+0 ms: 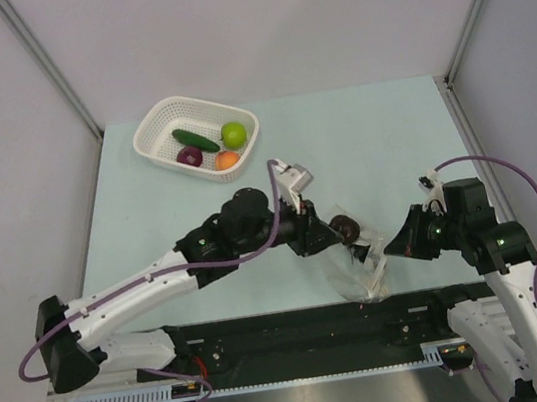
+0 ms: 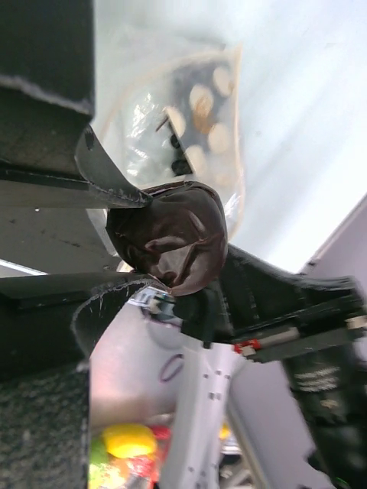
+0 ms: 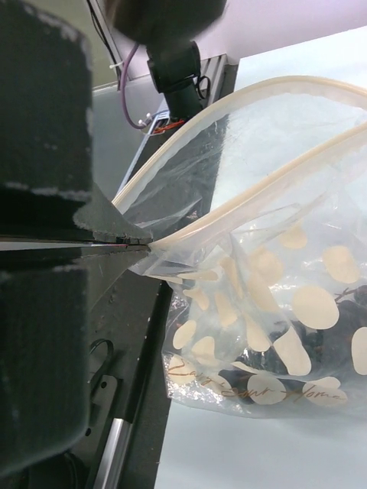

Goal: Open the zip-top bag and remove the fake food

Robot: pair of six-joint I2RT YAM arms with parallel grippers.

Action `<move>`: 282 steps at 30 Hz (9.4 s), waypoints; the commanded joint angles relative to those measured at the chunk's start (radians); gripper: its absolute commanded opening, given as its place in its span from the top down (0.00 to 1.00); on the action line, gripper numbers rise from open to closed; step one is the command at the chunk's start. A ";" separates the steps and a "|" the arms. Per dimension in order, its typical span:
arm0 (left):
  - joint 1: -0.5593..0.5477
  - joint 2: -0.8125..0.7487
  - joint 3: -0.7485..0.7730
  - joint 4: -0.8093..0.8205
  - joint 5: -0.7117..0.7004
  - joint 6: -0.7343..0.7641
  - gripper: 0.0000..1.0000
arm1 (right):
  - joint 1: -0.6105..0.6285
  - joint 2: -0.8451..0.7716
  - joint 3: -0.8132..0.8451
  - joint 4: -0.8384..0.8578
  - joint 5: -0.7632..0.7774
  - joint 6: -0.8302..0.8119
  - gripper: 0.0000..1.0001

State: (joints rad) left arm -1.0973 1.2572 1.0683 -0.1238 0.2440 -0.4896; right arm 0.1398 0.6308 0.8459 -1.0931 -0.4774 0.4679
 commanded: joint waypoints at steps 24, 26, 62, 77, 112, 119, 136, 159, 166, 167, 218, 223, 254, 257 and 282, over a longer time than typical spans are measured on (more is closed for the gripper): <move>0.898 0.263 0.074 0.179 0.041 -0.412 0.77 | -0.006 0.107 0.120 -0.062 0.039 -0.051 1.00; 0.936 0.365 0.100 0.260 0.064 -0.463 0.78 | -0.006 0.144 0.140 -0.082 0.059 -0.075 1.00; 1.053 1.062 0.742 0.262 0.072 -0.612 0.26 | -0.008 0.133 0.071 0.036 0.163 0.025 1.00; 0.886 0.539 0.493 0.007 0.124 -0.201 0.31 | -0.006 0.222 0.143 0.029 0.091 -0.055 1.00; 0.097 0.303 0.213 -0.099 0.033 -0.546 0.76 | 0.034 0.064 0.162 0.053 0.111 -0.009 1.00; 0.068 0.411 0.280 -0.153 -0.092 -0.662 0.69 | 0.037 0.043 0.156 0.081 0.099 0.026 1.00; 0.062 0.501 0.322 -0.211 -0.206 -0.624 0.76 | 0.052 0.104 0.170 0.208 -0.079 0.080 1.00; 0.091 0.541 0.271 -0.237 -0.190 -0.506 0.46 | 0.081 0.057 0.067 0.260 -0.070 0.156 1.00; 0.088 0.631 0.294 -0.165 -0.141 -0.489 0.44 | 0.075 0.004 0.041 0.202 -0.056 0.164 1.00; 0.085 0.642 0.304 -0.166 -0.140 -0.485 0.46 | 0.075 0.001 0.042 0.184 -0.052 0.163 1.00; 0.014 0.546 0.254 -0.086 -0.239 -0.210 1.00 | 0.044 -0.034 0.079 0.025 0.072 0.080 1.00; -0.003 0.463 0.191 -0.080 -0.236 -0.162 1.00 | 0.043 -0.028 0.062 0.052 0.083 0.087 1.00; 0.097 0.298 0.131 -0.152 -0.253 -0.208 0.77 | 0.216 0.196 0.121 0.503 -0.129 0.336 1.00; 0.097 0.359 0.134 -0.164 -0.158 -0.205 0.71 | 0.178 0.124 0.038 0.420 -0.099 0.305 1.00; 0.079 0.482 0.085 -0.295 -0.311 -0.216 0.45 | 0.072 -0.008 -0.073 0.291 -0.127 0.301 1.00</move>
State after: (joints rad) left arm -1.0199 1.7248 1.1786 -0.3969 -0.0315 -0.6987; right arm 0.2138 0.6338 0.7666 -0.7956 -0.5945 0.7845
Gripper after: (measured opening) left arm 0.545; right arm 0.007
